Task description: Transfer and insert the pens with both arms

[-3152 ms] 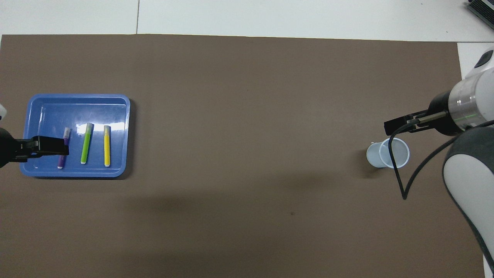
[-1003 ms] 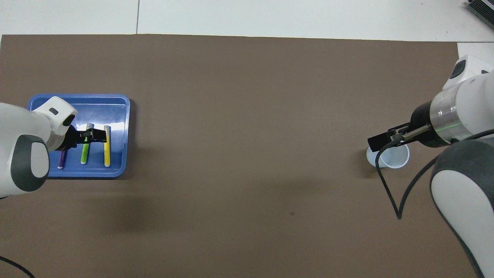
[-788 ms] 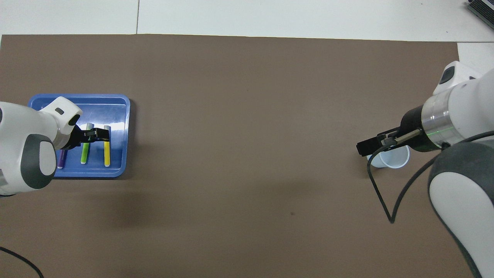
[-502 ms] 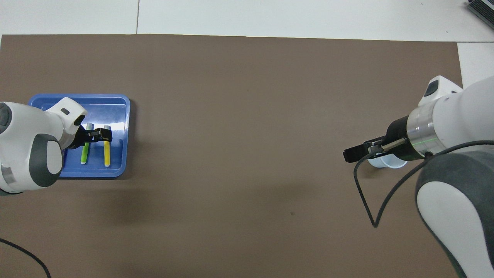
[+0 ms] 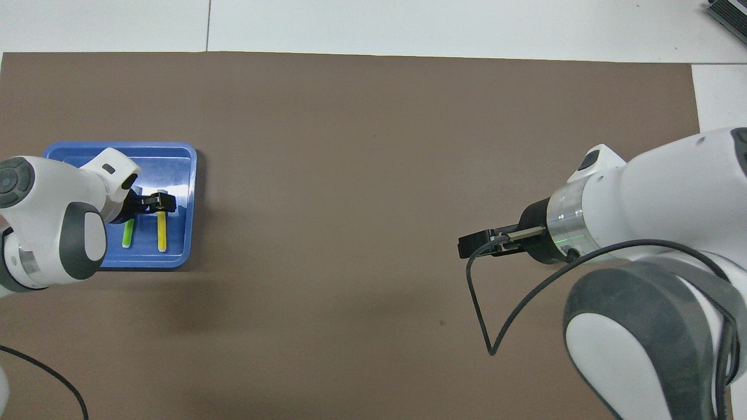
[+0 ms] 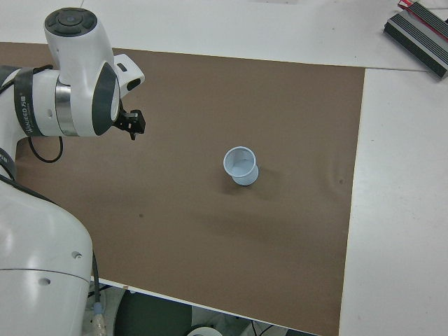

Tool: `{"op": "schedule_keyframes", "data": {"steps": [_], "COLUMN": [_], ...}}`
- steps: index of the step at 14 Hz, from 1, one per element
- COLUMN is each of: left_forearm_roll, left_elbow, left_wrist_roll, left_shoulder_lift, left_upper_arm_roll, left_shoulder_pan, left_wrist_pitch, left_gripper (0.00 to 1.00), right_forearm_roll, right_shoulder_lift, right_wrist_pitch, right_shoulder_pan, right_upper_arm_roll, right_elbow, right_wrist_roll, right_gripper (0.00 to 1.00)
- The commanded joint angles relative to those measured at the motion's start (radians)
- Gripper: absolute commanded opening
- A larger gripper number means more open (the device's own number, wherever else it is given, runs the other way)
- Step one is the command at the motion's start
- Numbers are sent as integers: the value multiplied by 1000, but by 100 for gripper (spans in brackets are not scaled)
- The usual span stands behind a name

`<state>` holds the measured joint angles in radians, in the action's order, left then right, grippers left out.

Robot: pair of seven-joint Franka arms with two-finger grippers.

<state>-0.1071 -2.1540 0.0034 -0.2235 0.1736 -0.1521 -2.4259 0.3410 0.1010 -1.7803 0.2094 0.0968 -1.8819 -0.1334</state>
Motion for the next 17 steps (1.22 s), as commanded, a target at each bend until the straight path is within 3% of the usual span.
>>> {"op": "schedule_keyframes", "data": {"steps": [1, 3, 5, 10, 15, 17], "left_forearm_roll": [-23, -40, -48, -48, -48, -48], "left_elbow": [-6, -3, -1, -10, -9, 20], "left_wrist_roll": [18, 18, 15, 10, 4, 1], "left_shoulder_lift": [-7, -8, -11, -11, -10, -8], "left_upper_arm_roll": [4, 6, 6, 7, 10, 11], "left_shoulder_pan": [-9, -10, -17, -23, -24, -24], "left_wrist_pitch": [-30, -33, -45, -62, -35, 23], "left_gripper": [85, 80, 66, 1, 0, 0], "right_forearm_roll": [73, 91, 114, 144, 211, 294], "right_shoulder_lift": [28, 26, 22, 9, -21, -29], "right_wrist_pitch": [-62, -88, -126, -246, -343, -373], "right_shoulder_pan": [24, 47, 77, 183, 254, 255], "right_upper_arm_roll": [-3, -3, -3, -3, -3, -3], "right_elbow": [-51, -63, -66, -83, -83, -85], "right_wrist_roll": [-84, -130, -170, -330, -434, -482], "right_gripper": [100, 100, 100, 100, 100, 100]}}
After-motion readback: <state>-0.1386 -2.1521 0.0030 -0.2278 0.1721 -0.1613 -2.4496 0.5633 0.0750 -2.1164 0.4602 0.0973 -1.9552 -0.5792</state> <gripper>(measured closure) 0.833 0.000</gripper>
